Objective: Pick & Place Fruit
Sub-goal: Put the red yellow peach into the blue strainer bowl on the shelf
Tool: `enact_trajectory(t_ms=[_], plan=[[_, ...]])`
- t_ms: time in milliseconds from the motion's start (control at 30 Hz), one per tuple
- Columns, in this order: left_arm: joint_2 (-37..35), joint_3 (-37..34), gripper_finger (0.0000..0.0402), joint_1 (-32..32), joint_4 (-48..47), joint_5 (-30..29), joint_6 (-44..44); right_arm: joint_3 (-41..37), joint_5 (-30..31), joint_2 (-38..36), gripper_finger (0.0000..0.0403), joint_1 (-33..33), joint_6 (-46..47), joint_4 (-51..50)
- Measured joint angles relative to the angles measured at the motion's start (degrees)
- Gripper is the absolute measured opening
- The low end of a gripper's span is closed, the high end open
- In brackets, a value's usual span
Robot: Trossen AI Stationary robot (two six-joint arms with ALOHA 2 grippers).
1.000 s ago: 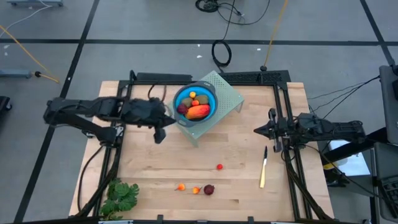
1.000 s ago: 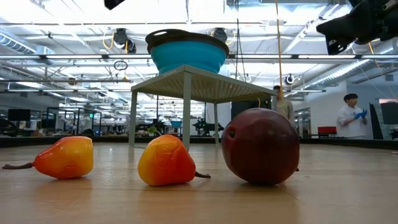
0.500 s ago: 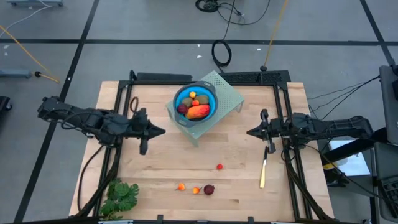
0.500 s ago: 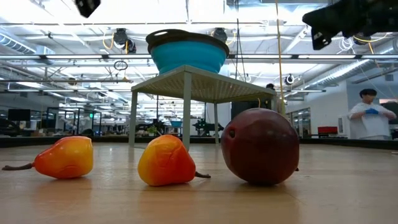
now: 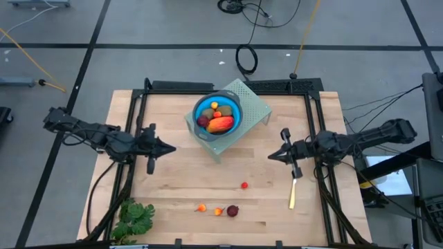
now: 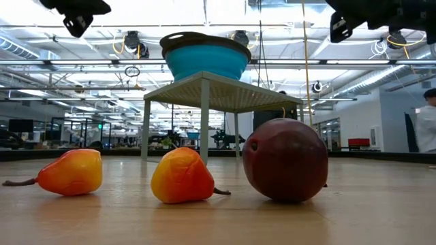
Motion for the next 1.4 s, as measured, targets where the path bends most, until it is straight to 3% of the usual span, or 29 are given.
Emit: enact_trajectory(t_ms=[300, 600, 733, 1400], plan=[[-8.33, -8.09, 0.0006, 0.01, 7.46, 4.45, 6.14, 4.76, 4.57, 7.50, 0.0000, 4.50, -0.21, 0.67], [-16.77, -15.08, 0.0005, 0.01, 8.73, 5.21, 6.24, 15.70, 4.66, 17.06, 0.0000, 7.20, -0.23, -8.16], [-20.26, -17.27, 0.0003, 0.01, 8.77, 8.22, 6.84, 20.67, 4.66, 21.69, 0.0000, 8.15, -0.22, -12.47], [-31.22, -23.62, 0.0009, 0.01, 6.57, 12.59, 8.00, 42.03, 4.62, 40.54, 0.0000, 12.93, 1.11, -29.24]])
